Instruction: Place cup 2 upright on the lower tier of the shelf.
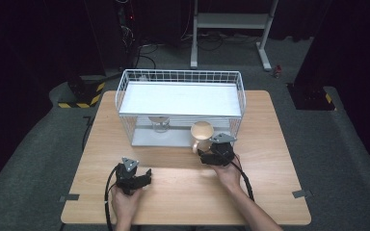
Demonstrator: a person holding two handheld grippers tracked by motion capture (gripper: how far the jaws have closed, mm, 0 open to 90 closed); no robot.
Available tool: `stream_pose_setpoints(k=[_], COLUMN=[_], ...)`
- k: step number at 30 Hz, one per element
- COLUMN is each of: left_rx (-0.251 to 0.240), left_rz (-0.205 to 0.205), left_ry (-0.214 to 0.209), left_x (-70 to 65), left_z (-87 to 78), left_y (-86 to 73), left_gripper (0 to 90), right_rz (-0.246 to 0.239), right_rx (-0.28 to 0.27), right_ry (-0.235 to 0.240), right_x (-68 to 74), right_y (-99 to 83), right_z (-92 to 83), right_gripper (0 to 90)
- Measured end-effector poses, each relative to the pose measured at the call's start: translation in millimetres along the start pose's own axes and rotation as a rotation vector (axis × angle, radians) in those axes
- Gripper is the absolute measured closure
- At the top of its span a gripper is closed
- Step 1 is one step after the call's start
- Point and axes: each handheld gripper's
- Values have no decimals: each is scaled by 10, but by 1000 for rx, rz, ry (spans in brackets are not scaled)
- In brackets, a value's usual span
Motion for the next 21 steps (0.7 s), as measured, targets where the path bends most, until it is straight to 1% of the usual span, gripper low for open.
stream_pose_setpoints(k=[5, 6, 11, 15, 17, 21], left_rx=[1, 1, 4, 4, 0, 5], left_rz=[-1, -1, 4, 4, 0, 3], left_ry=[-1, -1, -1, -1, 0, -1], left_x=[1, 1, 4, 4, 2, 3], left_z=[-1, -1, -3, -2, 0, -3], left_y=[0, 0, 1, 1, 1, 1], left_gripper=[204, 204, 205, 205, 205, 205], right_rz=[-8, 5, -4, 10, 6, 13], right_rx=[4, 9, 8, 12, 3, 4], right_ry=[-23, -26, -33, -39, -44, -45], right_x=[-9, -2, 2, 8, 7, -4], right_y=[23, 33, 78, 106, 113, 115], right_z=[16, 12, 32, 62, 79, 127], right_gripper=[261, 255, 271, 279, 288, 304])
Point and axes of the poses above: each handheld gripper's, and its own axes: z roughly forward along the jaws, y roughly out of its top, x roughly to its left, and after that the axes turned 5 degrees about -y, right-handed
